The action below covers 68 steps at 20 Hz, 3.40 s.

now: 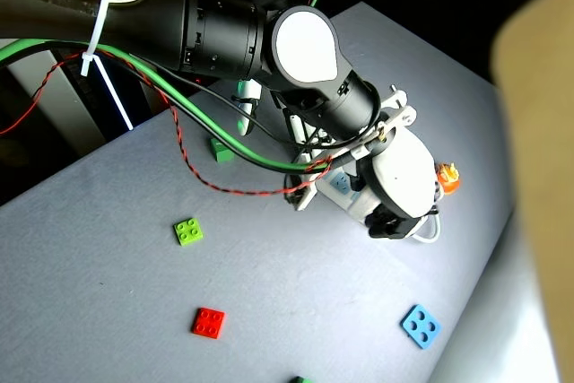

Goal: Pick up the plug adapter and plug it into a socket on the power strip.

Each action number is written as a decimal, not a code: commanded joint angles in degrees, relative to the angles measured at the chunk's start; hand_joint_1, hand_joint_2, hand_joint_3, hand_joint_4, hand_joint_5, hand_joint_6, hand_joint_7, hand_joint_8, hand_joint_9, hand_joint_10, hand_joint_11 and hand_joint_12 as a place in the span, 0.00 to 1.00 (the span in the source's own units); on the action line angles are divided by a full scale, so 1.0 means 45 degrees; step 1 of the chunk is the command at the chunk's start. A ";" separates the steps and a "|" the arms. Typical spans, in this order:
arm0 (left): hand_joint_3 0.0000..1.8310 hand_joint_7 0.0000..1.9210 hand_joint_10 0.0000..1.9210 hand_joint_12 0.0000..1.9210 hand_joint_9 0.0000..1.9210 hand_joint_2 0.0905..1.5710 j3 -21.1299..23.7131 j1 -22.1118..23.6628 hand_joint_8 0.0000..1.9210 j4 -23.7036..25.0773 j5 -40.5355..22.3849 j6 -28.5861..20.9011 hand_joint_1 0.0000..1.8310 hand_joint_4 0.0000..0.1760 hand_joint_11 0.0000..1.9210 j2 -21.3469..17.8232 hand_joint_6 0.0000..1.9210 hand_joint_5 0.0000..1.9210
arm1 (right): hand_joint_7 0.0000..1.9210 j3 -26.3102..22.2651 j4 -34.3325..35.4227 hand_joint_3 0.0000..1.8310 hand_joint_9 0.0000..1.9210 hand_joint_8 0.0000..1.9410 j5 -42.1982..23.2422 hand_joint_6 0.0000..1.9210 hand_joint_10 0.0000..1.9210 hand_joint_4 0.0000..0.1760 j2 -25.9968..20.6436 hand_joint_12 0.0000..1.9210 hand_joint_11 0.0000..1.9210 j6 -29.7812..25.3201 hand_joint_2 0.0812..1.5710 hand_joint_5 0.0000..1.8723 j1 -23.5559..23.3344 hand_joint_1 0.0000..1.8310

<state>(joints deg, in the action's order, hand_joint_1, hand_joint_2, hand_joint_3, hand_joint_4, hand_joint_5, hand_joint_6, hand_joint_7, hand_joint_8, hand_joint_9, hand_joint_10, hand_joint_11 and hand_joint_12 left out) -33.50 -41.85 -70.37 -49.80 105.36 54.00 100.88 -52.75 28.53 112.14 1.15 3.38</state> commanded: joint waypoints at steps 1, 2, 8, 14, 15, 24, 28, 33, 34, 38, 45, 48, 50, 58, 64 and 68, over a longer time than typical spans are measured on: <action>0.00 0.04 0.00 0.11 0.03 0.75 0.0078 -0.0033 0.00 0.0525 -0.0236 -0.0061 0.00 0.00 0.00 -0.0049 0.00 0.03 | 0.59 0.0041 -0.0568 0.00 0.69 0.44 -0.0697 0.41 0.00 0.00 0.0021 0.45 0.46 -0.0092 0.66 0.56 -0.0074 0.68; 0.00 0.04 0.00 0.11 0.03 0.75 0.0078 -0.0033 0.00 0.0525 -0.0236 -0.0062 0.00 0.00 0.00 -0.0049 0.00 0.03 | 0.59 0.0047 -0.0568 0.00 0.69 0.44 -0.0697 0.40 0.00 0.00 0.0051 0.45 0.46 -0.0102 0.66 0.56 -0.0053 0.68; 0.00 0.04 0.00 0.10 0.03 0.75 0.0065 -0.0105 0.00 0.0525 -0.0236 -0.0080 0.00 0.00 0.00 -0.0048 0.00 0.03 | 0.61 0.0066 -0.0568 0.00 0.70 0.40 -0.0599 0.39 0.00 0.00 0.0174 0.45 0.47 -0.0255 0.66 0.57 0.0047 0.69; 0.00 0.03 0.00 0.09 0.03 0.75 0.0070 -0.0122 0.00 0.0525 -0.0234 -0.0094 0.00 0.00 0.00 -0.0045 0.00 0.03 | 0.60 0.0071 -0.0567 0.00 0.70 0.42 -0.0354 0.40 0.00 0.00 0.0165 0.46 0.46 -0.0283 0.66 0.56 0.0112 0.68; 0.00 0.03 0.00 0.09 0.03 0.75 0.0070 -0.0129 0.00 0.0525 -0.0234 -0.0094 0.00 0.00 0.00 -0.0045 0.00 0.02 | 0.61 0.0071 -0.0567 0.00 0.70 0.40 -0.0312 0.39 0.00 0.00 0.0161 0.46 0.46 -0.0279 0.65 0.57 0.0114 0.69; 0.00 0.03 0.00 0.09 0.02 0.75 0.0061 -0.0173 0.00 0.0525 -0.0234 -0.0107 0.00 0.00 0.00 -0.0048 0.00 0.03 | 0.61 0.0053 -0.0527 0.00 0.71 0.39 -0.0091 0.40 0.00 0.00 -0.0008 0.44 0.47 -0.0067 0.65 0.57 0.0029 0.69; 0.00 0.04 0.00 0.09 0.03 0.75 0.0059 -0.0164 0.00 0.0525 -0.0234 -0.0125 0.00 0.00 0.00 -0.0049 0.00 0.04 | 0.62 -0.0090 -0.0494 0.00 0.71 0.39 -0.0052 0.37 0.00 0.00 -0.0048 0.43 0.47 -0.0012 0.65 0.58 0.0105 0.69; 0.00 0.05 0.00 0.12 0.04 0.75 0.0101 -0.0166 0.00 0.0525 -0.0233 -0.0126 0.00 0.00 0.00 -0.0048 0.00 0.05 | 0.62 0.0227 -0.0499 0.00 0.71 0.38 -0.0259 0.40 0.00 0.00 0.0362 0.43 0.48 0.0200 0.65 0.57 0.0143 0.69; 0.00 0.05 0.00 0.12 0.04 0.75 0.0108 -0.0192 0.00 0.0525 -0.0233 -0.0125 0.00 0.00 0.00 -0.0049 0.00 0.05 | 0.62 0.0358 -0.0500 0.00 0.71 0.39 -0.0340 0.39 0.00 0.00 0.0492 0.43 0.48 0.0205 0.65 0.57 0.0159 0.69; 0.00 0.05 0.00 0.12 0.04 0.75 0.0116 -0.0252 0.00 0.0525 -0.0233 -0.0127 0.00 0.00 0.00 -0.0055 0.00 0.04 | 0.62 0.0952 -0.0500 0.00 0.71 0.38 -0.0552 0.41 0.00 0.00 0.0968 0.44 0.48 0.0309 0.65 0.56 0.0244 0.69; 0.00 0.04 0.00 0.10 0.03 0.75 0.0140 -0.0103 0.00 0.0525 -0.0233 -0.0141 0.00 0.00 0.00 -0.0053 0.00 0.03 | 0.64 0.1119 -0.0497 0.00 0.71 0.34 -0.0660 0.40 0.00 0.00 0.1311 0.43 0.48 0.0610 0.65 0.57 0.0730 0.69; 0.00 0.04 0.00 0.10 0.03 0.75 0.0138 -0.0099 0.00 0.0525 -0.0236 -0.0163 0.00 0.00 0.00 -0.0053 0.00 0.02 | 0.61 0.1117 -0.0422 0.00 0.71 0.40 -0.0861 0.41 0.00 0.00 0.1233 0.44 0.47 0.0520 0.66 0.55 0.0756 0.69; 0.00 0.05 0.00 0.15 0.05 0.74 0.0135 -0.0103 0.00 0.0524 -0.0236 -0.0180 0.00 0.00 0.00 -0.0054 0.00 0.03 | 0.63 0.1113 0.0188 0.00 0.71 0.37 -0.0978 0.41 0.00 0.00 0.1135 0.45 0.48 0.0690 0.65 0.56 0.0643 0.69; 0.00 0.07 0.00 0.17 0.06 0.74 0.0135 -0.0276 0.00 0.0524 -0.0237 -0.0192 0.00 0.00 0.00 -0.0054 0.00 0.04 | 0.63 0.0390 0.0316 0.00 0.71 0.37 -0.0987 0.40 0.00 0.00 0.0589 0.44 0.47 0.0691 0.65 0.57 0.0464 0.69; 0.00 0.05 0.00 0.12 0.04 0.74 0.0130 -0.0311 0.00 0.0524 -0.0257 -0.0195 0.00 0.00 0.00 -0.0049 0.00 0.03 | 0.62 0.0390 0.0313 0.00 0.71 0.38 -0.1223 0.41 0.00 0.00 0.0409 0.44 0.47 0.0612 0.65 0.56 0.0416 0.69; 0.00 0.06 0.00 0.11 0.05 0.74 0.0122 -0.0342 0.00 0.0524 -0.0280 -0.0195 0.00 0.00 0.00 -0.0050 0.00 0.04 | 0.63 0.0388 0.0312 0.00 0.72 0.36 -0.1360 0.38 0.00 0.00 0.0296 0.43 0.48 0.0587 0.65 0.58 0.0339 0.69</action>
<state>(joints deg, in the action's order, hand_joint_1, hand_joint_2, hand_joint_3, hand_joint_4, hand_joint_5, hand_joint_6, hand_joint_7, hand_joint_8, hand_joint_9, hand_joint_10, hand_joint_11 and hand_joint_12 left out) -33.15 -43.16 -69.25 -50.17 104.88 53.98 102.98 -51.00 25.45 113.58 4.29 5.54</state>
